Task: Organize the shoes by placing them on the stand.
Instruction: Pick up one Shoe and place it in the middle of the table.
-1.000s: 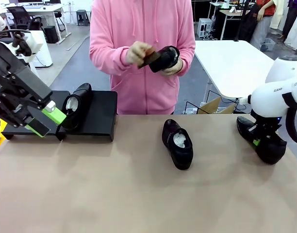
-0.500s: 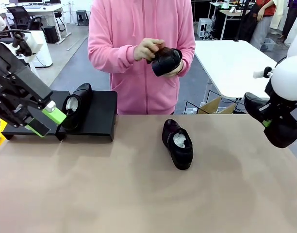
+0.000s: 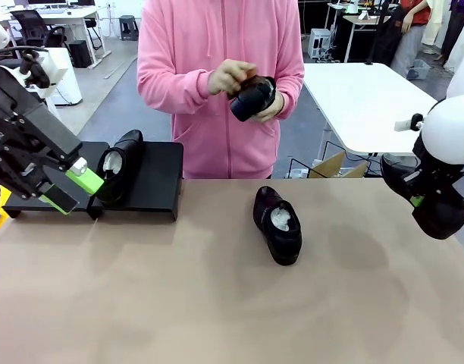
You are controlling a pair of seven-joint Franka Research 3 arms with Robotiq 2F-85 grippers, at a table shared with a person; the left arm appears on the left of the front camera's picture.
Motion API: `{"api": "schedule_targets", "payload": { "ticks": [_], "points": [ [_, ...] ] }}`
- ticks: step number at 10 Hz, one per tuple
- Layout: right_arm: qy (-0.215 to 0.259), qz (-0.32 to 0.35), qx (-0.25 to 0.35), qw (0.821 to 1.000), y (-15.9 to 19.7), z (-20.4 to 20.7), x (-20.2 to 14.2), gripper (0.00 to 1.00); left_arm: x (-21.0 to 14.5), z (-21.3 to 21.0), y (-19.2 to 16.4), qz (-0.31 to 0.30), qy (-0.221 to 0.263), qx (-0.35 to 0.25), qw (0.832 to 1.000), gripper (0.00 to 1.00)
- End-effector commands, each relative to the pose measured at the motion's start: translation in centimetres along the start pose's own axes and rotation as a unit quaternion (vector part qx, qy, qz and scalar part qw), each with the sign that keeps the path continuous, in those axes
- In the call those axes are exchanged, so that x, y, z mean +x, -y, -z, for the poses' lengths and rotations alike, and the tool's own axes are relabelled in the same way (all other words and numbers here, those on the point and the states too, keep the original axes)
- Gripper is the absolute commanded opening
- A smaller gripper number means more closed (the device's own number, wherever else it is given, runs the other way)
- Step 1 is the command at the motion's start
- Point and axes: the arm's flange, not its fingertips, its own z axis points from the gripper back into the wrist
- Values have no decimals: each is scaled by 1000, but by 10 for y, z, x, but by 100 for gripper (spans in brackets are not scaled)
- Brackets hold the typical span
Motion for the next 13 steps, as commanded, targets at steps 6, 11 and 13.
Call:
{"api": "schedule_targets", "payload": {
  "ticks": [6, 11, 13],
  "points": [
    [15, 72, 64, 995, -178, -96, -69, 0, 0, 0, 0, 9, 2, -12, 1000, 75],
    [60, 13, 107, 992, -323, -96, -97, 0, 0, 0, 0, 9, 2, -12, 1000, 75],
    [29, -19, 99, 994, -368, -75, -96, 0, 0, 0, 0, 9, 2, -12, 1000, 75]
  ]
}}
